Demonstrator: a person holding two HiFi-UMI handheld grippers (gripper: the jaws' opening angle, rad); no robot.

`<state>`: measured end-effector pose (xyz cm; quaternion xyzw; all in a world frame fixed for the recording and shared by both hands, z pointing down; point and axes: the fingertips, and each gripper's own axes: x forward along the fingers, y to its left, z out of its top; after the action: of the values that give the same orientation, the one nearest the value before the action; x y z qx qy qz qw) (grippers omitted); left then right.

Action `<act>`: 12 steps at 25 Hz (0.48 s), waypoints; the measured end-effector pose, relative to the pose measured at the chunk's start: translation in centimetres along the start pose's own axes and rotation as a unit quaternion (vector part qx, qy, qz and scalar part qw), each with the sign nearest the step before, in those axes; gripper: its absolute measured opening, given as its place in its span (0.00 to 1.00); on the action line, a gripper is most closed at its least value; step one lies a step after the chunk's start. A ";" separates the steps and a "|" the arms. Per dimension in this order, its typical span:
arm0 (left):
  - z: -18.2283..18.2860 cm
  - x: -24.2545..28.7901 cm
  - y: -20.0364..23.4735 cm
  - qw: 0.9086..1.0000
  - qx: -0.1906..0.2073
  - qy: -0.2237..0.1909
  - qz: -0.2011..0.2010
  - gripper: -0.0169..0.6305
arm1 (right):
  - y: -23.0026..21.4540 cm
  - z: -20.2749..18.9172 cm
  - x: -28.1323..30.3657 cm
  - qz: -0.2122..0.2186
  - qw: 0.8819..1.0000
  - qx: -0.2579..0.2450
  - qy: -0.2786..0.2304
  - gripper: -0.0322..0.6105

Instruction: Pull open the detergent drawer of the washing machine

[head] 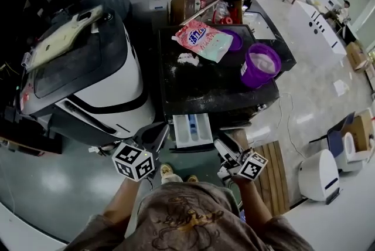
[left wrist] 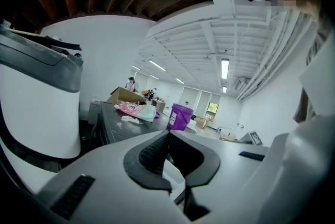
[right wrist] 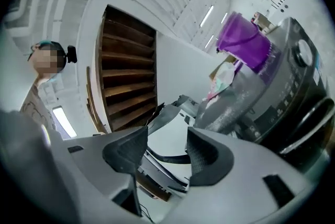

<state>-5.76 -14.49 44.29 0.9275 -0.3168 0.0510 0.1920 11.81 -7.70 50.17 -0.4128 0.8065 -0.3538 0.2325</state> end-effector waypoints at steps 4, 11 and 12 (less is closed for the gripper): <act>1.1 -1.1 0.4 1.000 0.018 -0.005 -0.003 0.06 | 1.9 1.9 1.9 -0.019 0.998 -0.057 0.009 0.38; 1.7 -2.1 1.0 0.999 0.038 -0.031 0.010 0.06 | 3.8 2.5 4.1 -0.059 0.987 -0.149 0.014 0.36; 1.6 -2.2 1.1 0.998 0.044 -0.035 0.015 0.06 | 3.9 2.4 4.3 -0.067 0.984 -0.163 0.016 0.35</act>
<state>-8.26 -14.66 42.67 0.9313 -0.3346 0.0354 0.1396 9.09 -10.55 45.29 -0.4925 0.8275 -0.2388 0.1256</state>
